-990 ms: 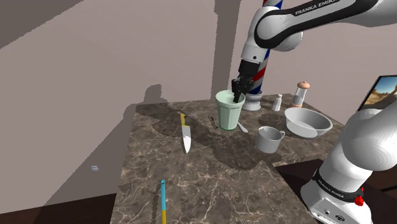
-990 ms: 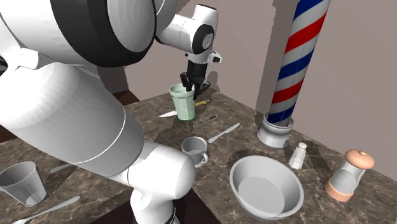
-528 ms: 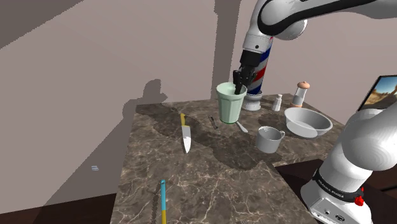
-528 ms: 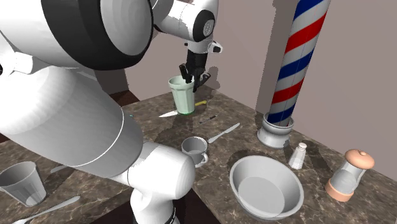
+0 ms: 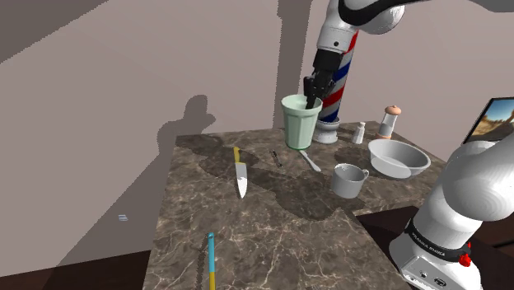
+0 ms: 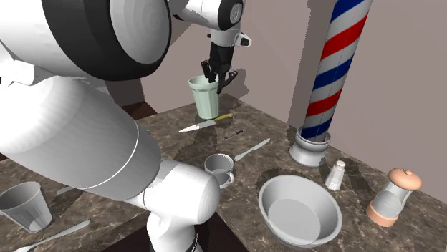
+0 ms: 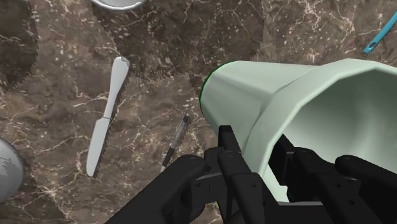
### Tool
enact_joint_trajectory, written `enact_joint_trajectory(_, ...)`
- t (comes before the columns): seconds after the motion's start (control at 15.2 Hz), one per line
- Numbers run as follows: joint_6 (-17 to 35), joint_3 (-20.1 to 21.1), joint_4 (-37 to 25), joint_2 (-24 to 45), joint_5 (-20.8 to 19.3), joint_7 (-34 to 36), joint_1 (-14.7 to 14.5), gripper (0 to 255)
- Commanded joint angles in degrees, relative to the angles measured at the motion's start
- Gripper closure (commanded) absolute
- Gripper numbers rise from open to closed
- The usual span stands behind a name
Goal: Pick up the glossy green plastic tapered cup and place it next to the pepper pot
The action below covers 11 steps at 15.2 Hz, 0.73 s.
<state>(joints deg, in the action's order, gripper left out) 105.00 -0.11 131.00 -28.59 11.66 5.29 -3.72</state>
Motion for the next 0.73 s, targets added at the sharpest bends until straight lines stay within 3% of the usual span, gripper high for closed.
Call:
enact_joint_trajectory(0.0, -1.63, -0.09, -1.6, -0.07, -0.12, 0.25, 0.03, 255)
enact_joint_trajectory(0.66, -9.04, -0.33, -9.94, 0.76, -0.48, 1.55, 0.02, 255)
